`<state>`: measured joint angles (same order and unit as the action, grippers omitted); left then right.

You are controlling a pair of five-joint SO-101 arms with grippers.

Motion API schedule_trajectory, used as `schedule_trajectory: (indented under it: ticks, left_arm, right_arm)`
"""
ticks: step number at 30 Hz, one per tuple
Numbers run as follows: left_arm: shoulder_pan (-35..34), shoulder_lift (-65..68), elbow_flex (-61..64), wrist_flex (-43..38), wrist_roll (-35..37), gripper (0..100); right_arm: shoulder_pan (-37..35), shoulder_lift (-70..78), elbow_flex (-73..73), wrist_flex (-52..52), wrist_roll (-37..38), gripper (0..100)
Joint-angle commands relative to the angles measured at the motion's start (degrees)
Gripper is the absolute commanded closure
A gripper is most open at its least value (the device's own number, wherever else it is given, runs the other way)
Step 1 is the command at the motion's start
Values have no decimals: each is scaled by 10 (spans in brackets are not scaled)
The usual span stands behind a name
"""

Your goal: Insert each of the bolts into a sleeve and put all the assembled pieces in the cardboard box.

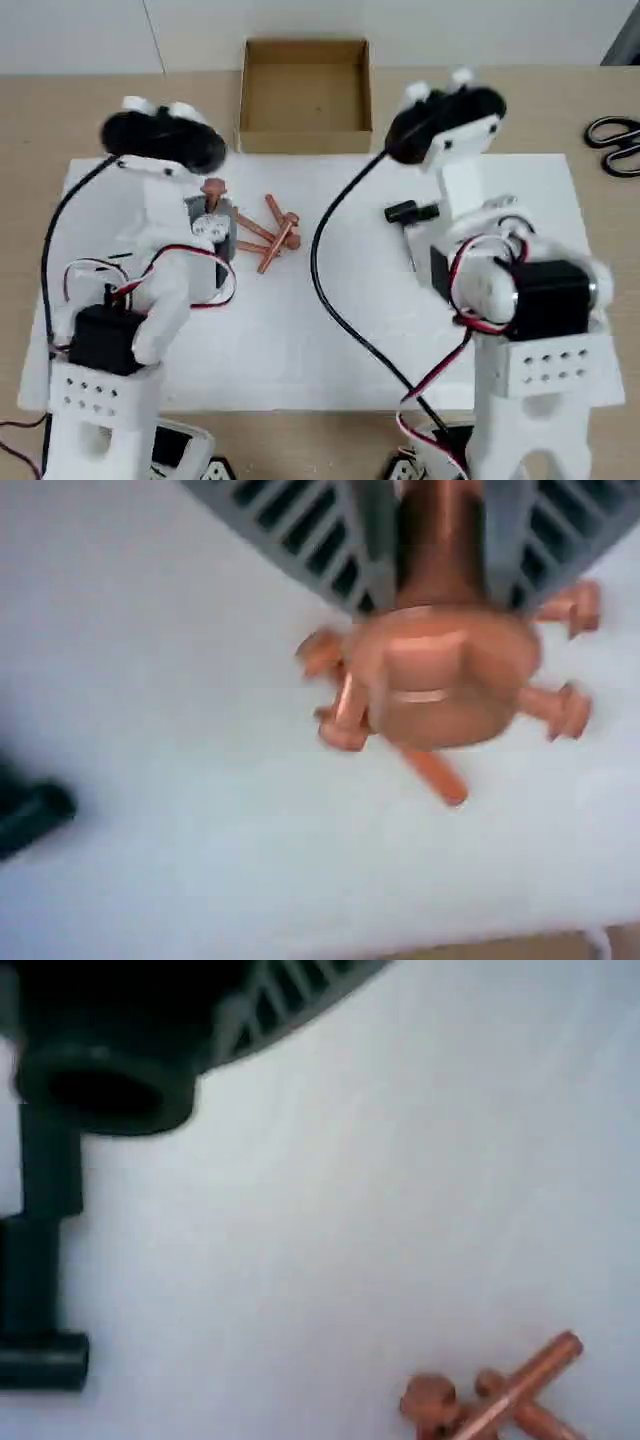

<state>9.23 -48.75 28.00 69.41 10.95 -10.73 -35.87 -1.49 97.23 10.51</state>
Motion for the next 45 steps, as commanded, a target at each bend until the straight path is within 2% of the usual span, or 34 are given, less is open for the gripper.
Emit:
schedule_trajectory:
  ticks: [1, 5, 11, 14, 17, 29, 35, 42, 45]
  left_arm:
    - [3, -18, 30, -110, 62, 994]
    - [4, -18, 60, -193, 67, 994]
    - [37, -14, 71, -210, 69, 994]
    - [75, -13, 72, -236, 69, 994]
    - [81, -9, 73, -285, 69, 994]
    - [134, 36, 67, -299, 69, 994]
    - [134, 32, 67, -299, 119, 994]
    - [135, 34, 72, -302, 129, 994]
    - [142, 32, 99, -349, 129, 994]
  right_arm:
    - [3, -72, 70, -65, -28, 995]
    - [-5, -168, 201, -212, -47, 995]
    - [-35, -270, 473, -415, -43, 995]
    - [-47, -290, 557, -495, -43, 995]
    - [-48, -294, 614, -552, -45, 995]
    - [-109, -351, 776, -717, -49, 995]
    - [-150, -457, 878, -812, -149, 995]
    - [-156, -569, 976, -815, -157, 995]
    - [-157, -597, 984, -784, -158, 995]
